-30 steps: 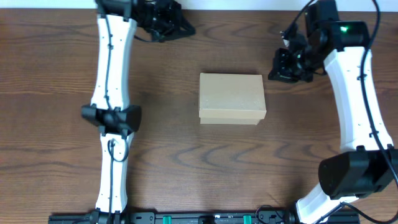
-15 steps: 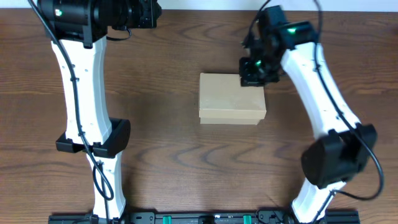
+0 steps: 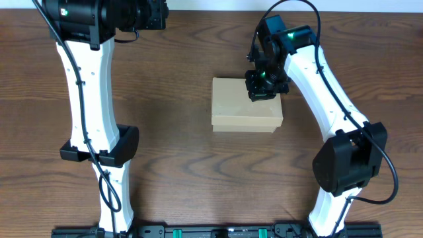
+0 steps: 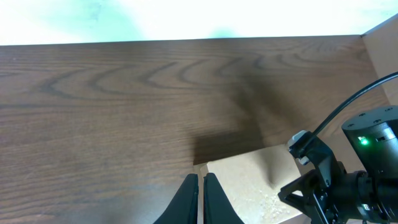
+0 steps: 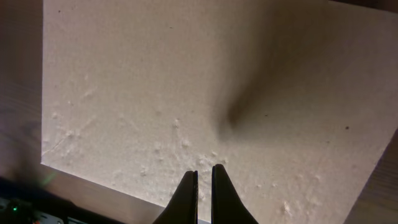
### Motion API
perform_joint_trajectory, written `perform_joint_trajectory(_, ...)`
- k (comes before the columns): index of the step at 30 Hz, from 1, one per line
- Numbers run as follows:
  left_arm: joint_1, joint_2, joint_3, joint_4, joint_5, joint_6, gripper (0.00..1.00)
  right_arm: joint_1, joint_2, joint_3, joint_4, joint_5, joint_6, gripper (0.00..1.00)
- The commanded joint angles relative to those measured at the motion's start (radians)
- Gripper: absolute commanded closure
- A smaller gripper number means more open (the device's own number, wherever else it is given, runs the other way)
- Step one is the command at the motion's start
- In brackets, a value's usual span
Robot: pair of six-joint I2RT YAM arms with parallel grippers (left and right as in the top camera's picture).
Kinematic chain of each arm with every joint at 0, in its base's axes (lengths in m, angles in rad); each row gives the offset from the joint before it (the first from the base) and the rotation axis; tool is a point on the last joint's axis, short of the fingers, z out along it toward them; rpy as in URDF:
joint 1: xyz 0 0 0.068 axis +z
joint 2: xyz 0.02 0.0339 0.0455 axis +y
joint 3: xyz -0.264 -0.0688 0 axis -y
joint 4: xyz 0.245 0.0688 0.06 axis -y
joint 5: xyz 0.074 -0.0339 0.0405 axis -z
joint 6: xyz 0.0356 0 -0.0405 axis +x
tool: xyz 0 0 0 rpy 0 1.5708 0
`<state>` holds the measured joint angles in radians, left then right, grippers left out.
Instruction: Pack container
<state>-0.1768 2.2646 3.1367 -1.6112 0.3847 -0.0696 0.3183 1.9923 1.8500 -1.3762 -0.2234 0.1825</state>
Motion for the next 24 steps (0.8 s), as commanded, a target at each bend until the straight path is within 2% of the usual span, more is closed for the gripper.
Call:
perform_joint_trajectory(1, 0.0, 0.007, 0.005, -0.078, -0.012, 0.023, 0.94, 0.016, -0.004, -0.007, -0.004, 0.014, 0.015, 0.99)
perform_joint_trajectory(24, 0.0, -0.022, 0.005, -0.078, -0.056, 0.023, 0.94, 0.069, -0.004, -0.203, 0.087, 0.014, 0.027, 0.98)
